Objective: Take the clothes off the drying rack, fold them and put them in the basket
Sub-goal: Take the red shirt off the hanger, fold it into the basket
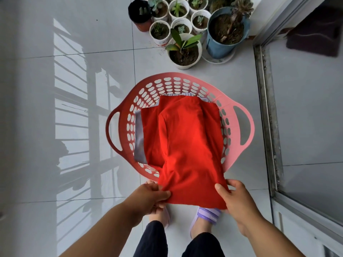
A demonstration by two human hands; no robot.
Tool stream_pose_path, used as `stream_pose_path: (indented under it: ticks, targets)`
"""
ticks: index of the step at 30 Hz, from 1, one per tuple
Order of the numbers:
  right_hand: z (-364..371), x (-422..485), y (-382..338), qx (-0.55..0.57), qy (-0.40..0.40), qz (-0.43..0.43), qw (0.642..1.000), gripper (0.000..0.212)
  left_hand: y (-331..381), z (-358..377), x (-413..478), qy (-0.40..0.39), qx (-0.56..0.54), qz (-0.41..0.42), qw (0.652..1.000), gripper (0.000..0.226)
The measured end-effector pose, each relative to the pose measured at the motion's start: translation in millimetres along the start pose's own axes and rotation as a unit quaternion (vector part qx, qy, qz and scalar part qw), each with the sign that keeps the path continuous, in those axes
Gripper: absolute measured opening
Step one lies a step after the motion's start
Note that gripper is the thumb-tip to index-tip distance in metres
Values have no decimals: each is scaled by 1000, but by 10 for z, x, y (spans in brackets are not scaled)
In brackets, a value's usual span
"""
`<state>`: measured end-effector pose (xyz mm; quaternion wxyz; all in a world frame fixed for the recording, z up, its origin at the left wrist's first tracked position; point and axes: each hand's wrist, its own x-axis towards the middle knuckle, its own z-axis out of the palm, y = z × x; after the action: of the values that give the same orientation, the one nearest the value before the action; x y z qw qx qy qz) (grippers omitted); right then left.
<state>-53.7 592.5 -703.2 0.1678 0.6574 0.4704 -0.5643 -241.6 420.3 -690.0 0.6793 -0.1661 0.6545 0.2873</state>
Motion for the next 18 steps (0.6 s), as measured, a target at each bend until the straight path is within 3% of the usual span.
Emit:
stream_pose_path:
  ticks: [2, 5, 8, 10, 13, 16, 18]
  targets:
    - [36, -88, -31, -15, 20, -26, 999, 46, -45, -45, -112, -5, -31, 26, 999, 41]
    - [58, -247, -128, -94, 63, -166, 980, 27, -42, -80, -241, -2, -64, 97, 993, 37]
    - [52, -380, -202, -163, 2, -238, 958, 44, 31, -86, -333, 58, -36, 164, 984, 34]
    - [30, -410, -218, -282, -27, -244, 928, 65, 58, -88, -394, 89, 37, 208, 973, 43]
    - [32, -424, -262, -441, -29, -253, 860, 67, 78, -82, -478, 84, 187, 254, 945, 42]
    - [43, -437, -246, -460, -5, -249, 853, 62, 83, -21, -526, 81, 409, 255, 872, 49]
    - [27, -458, -219, -456, 19, -271, 848, 55, 83, 19, -542, 98, 490, 259, 827, 46]
